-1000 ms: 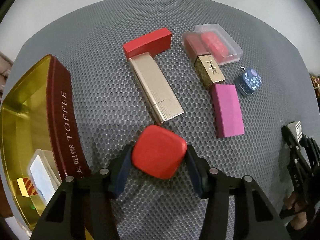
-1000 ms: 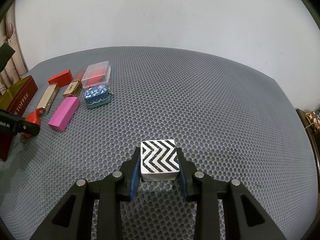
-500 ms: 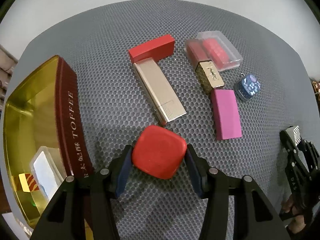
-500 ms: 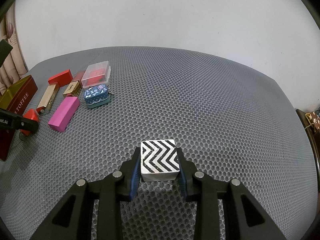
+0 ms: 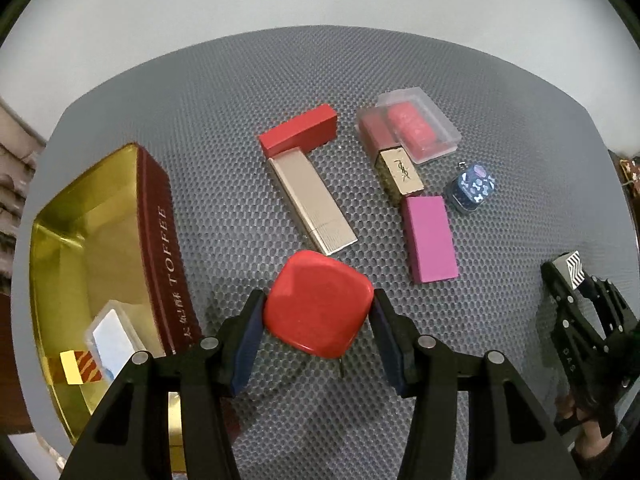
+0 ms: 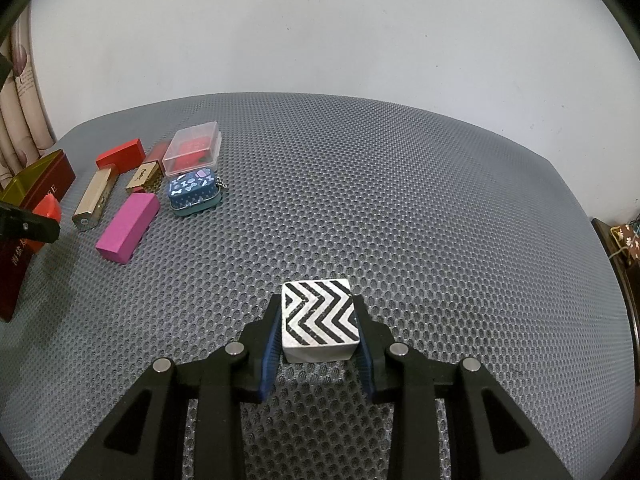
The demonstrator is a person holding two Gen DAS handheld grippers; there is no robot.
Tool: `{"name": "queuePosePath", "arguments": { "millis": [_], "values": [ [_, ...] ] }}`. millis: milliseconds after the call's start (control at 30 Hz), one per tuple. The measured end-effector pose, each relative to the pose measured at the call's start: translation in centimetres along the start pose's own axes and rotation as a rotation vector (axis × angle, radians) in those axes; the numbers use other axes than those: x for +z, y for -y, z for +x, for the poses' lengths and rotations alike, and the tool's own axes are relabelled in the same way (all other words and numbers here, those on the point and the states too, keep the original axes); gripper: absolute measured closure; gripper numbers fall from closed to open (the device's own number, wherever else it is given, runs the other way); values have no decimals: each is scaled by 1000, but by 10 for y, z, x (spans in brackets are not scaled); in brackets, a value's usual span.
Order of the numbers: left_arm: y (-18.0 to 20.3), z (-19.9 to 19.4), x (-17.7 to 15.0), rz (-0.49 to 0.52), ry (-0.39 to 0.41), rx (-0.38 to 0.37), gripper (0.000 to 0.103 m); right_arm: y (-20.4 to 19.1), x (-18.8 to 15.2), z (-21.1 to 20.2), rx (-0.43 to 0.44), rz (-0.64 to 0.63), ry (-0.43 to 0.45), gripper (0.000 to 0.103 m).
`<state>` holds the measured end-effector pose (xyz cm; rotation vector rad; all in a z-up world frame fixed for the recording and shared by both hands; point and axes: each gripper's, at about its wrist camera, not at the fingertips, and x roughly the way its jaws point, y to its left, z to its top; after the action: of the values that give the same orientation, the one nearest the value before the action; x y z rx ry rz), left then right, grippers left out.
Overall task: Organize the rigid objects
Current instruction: 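Carry the red case into the tin and open the left gripper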
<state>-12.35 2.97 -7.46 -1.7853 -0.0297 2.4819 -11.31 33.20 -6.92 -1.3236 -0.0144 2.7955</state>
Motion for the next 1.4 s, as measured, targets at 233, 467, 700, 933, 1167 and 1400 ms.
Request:
{"name": "queuePosePath", "arguments": {
  "millis": [233, 467, 700, 933, 1167, 1400],
  "values": [
    [-3, -11, 7, -15, 27, 9, 55, 0, 0, 0, -2, 3, 0, 71],
    [-32, -27, 6, -63, 55, 28, 55, -1, -1, -1, -4, 5, 0, 71],
    [-79, -35, 25, -146, 67, 66, 55, 0, -1, -1, -6, 6, 0, 71],
    [-129, -28, 29, -236, 52, 128, 55, -1, -1, 0, -10, 5, -1, 71],
    [-158, -32, 28, -300, 28, 175, 55, 2, -2, 2, -14, 4, -1, 71],
    [-192, -6, 32, -361, -5, 202, 55, 0, -2, 1, -16, 7, -1, 71]
  ]
}}
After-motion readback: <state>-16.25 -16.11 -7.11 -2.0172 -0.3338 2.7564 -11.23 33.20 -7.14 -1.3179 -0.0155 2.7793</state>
